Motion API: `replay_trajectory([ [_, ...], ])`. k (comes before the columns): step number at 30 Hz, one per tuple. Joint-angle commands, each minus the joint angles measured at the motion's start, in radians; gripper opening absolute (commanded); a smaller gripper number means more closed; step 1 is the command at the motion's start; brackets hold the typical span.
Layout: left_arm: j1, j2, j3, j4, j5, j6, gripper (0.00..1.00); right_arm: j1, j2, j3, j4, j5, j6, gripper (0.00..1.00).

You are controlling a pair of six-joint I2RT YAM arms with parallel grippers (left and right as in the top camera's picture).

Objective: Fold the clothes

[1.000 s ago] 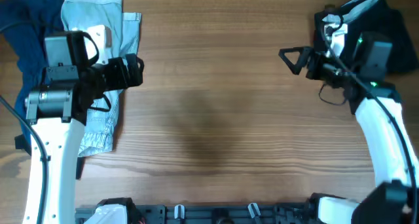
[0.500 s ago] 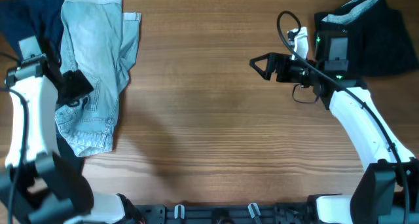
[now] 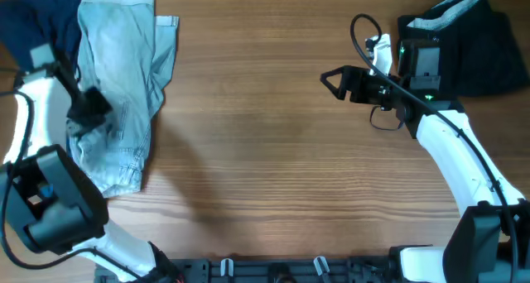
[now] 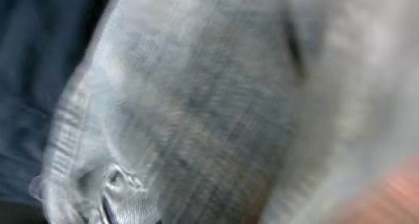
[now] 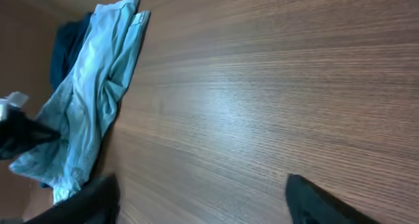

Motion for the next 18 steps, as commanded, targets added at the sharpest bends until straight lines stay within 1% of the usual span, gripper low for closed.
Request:
replay_trajectory([
  [1,-0.084,-0.045,0.205,-0.042,0.352,-0.005,0.04,0.002,0.010,0.023,-0.001,0.018,0.007,0.72],
  [2,-0.115,-0.056,0.246,-0.040,0.403,-0.005,0.04,0.002,0.006,0.023,-0.007,0.013,0.008,0.71],
  [4,-0.195,-0.074,0.311,-0.004,0.461,-0.006,0.04,0.002,-0.008,0.023,-0.034,0.010,0.005,0.70],
  [6,-0.297,-0.087,0.342,0.091,0.469,-0.006,0.04,0.002,-0.031,0.023,-0.065,0.006,0.006,0.70],
  [9,-0.418,-0.090,0.346,0.212,0.469,-0.063,0.04,-0.011,-0.079,0.023,-0.098,0.006,0.035,0.70],
  [10,-0.451,-0.089,0.346,0.237,0.469,-0.066,0.04,-0.023,-0.100,0.023,-0.104,-0.001,0.041,0.70],
  [12,-0.590,-0.089,0.346,0.314,0.465,-0.065,0.04,-0.073,-0.168,0.023,-0.116,-0.028,0.042,0.71],
  [13,-0.636,-0.087,0.346,0.330,0.445,-0.065,0.04,-0.097,-0.194,0.023,-0.126,-0.028,0.040,0.71],
  [15,-0.743,-0.084,0.346,0.358,0.340,-0.060,0.04,-0.142,-0.241,0.023,-0.160,-0.027,0.028,0.71],
  [17,-0.801,-0.082,0.346,0.395,0.254,-0.057,0.04,-0.158,-0.264,0.023,-0.193,-0.026,-0.005,0.71],
  [18,-0.821,-0.082,0.346,0.423,0.241,-0.058,0.04,-0.158,-0.266,0.023,-0.212,-0.023,-0.026,0.71],
])
